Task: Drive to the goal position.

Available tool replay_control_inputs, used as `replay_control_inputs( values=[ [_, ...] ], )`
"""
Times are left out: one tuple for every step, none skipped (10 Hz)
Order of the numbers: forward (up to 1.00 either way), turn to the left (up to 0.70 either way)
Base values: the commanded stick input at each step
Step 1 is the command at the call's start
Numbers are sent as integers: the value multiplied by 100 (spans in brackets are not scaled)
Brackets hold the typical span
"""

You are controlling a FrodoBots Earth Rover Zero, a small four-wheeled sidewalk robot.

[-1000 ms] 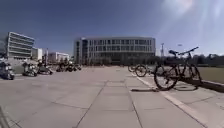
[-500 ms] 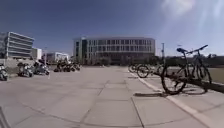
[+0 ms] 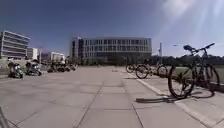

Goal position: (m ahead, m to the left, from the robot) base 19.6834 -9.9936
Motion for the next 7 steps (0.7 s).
replay_control_inputs(
  values=[
    [70, -14],
    [70, -14],
    [70, -4],
    [70, 0],
    [70, 0],
    [70, 0],
    [70, 0]
  ],
)
